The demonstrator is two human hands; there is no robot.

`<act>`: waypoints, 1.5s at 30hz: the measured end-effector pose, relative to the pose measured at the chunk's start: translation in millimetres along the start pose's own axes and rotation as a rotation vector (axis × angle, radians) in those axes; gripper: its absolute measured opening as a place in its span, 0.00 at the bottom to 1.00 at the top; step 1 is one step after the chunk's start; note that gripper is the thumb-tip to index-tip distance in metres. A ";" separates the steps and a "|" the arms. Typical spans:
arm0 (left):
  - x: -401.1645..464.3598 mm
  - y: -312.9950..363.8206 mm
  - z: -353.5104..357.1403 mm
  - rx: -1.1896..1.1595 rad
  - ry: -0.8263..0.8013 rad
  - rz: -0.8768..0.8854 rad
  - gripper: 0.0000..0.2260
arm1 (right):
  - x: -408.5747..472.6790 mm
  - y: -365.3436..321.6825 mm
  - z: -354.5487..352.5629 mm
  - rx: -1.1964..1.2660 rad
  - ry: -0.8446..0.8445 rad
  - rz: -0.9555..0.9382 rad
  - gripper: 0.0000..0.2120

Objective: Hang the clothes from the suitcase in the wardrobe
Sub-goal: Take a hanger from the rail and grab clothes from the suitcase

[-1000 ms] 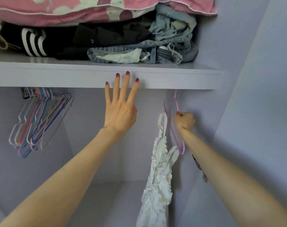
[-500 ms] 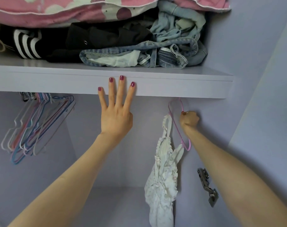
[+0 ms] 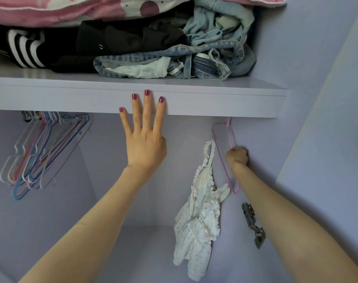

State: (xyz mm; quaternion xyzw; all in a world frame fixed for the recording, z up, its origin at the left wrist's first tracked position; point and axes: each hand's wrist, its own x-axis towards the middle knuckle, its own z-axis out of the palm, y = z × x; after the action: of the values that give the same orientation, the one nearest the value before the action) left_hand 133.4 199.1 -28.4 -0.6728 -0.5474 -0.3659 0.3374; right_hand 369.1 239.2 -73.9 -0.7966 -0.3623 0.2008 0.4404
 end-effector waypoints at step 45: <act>-507.2 309.8 -230.3 -0.863 -1.749 0.665 0.13 | -463.1 545.3 -287.5 -0.297 -0.247 0.595 0.14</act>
State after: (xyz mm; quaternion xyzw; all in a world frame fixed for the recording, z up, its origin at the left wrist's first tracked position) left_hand 342.3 -299.7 -365.8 -0.8852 -0.2097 0.1981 -0.3649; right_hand 466.9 -460.5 -382.7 -0.8923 -0.1901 0.3603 0.1946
